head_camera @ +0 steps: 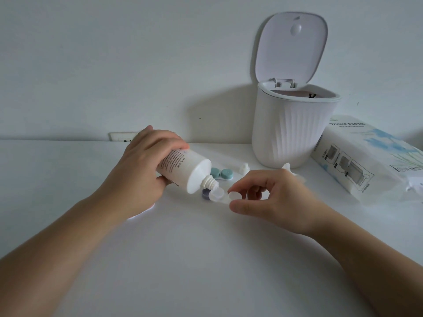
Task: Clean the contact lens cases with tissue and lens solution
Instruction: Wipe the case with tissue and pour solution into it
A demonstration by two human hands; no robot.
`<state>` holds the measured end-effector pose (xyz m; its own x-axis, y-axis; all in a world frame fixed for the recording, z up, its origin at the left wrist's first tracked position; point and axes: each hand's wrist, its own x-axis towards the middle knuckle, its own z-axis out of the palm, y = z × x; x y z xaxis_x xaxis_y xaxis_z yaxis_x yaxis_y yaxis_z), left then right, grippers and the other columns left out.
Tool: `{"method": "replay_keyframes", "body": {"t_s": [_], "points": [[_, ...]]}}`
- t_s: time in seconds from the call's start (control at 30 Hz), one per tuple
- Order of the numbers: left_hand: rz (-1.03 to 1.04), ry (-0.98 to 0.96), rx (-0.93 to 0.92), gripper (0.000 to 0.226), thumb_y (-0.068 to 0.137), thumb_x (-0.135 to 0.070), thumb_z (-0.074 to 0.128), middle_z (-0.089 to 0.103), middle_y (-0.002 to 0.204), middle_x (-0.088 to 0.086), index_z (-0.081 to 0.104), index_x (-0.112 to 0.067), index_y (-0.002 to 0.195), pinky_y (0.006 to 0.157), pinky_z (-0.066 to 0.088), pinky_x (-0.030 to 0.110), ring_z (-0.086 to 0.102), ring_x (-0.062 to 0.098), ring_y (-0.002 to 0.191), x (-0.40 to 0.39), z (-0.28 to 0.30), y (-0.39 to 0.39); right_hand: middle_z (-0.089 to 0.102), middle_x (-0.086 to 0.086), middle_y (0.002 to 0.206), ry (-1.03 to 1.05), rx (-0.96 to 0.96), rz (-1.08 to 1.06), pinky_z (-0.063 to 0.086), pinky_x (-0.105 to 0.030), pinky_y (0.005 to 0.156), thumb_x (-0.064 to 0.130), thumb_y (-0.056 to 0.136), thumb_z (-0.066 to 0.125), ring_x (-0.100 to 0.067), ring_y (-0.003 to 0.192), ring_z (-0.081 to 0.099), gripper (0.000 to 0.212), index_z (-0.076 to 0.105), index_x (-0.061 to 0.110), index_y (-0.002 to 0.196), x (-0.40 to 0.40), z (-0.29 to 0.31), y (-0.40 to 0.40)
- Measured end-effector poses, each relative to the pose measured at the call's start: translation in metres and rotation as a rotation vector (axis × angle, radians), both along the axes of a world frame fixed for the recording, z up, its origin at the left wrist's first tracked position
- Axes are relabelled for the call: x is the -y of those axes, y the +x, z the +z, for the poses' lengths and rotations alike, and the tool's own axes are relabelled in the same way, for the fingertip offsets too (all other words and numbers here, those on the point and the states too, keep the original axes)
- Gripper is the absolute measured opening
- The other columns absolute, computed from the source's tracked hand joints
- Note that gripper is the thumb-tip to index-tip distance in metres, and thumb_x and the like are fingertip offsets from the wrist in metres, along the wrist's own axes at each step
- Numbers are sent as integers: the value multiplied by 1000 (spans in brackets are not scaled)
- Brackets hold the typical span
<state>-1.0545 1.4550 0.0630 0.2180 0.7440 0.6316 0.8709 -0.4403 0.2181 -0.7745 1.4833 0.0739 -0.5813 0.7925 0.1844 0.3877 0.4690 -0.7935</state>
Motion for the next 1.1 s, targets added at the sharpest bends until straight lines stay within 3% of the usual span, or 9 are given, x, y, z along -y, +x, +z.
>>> {"method": "replay_keyframes", "body": {"t_s": [0.23, 0.73, 1.1], "points": [[29, 42, -47, 66, 63, 18, 77, 60, 124, 1, 63, -11, 120, 124, 19, 43, 55, 29, 121, 1, 3, 2, 69, 2, 81, -7, -1, 7, 48, -25, 66, 29, 76, 84, -8, 67, 54, 12, 79, 26, 87, 0, 0, 0], [67, 104, -81, 65, 61, 22, 72, 60, 122, 2, 64, -10, 117, 124, 18, 37, 54, 31, 119, 2, 5, 5, 68, 4, 81, 0, -3, 24, 45, -20, 64, 28, 78, 85, -8, 67, 53, 12, 79, 25, 88, 0, -2, -1], [53, 116, -78, 64, 61, 22, 72, 61, 121, 3, 64, -10, 115, 123, 20, 40, 55, 31, 118, 1, 5, 6, 67, 10, 77, 7, -7, 24, 43, -16, 63, 28, 78, 84, -6, 66, 51, 10, 78, 26, 86, 0, -3, 0]]}}
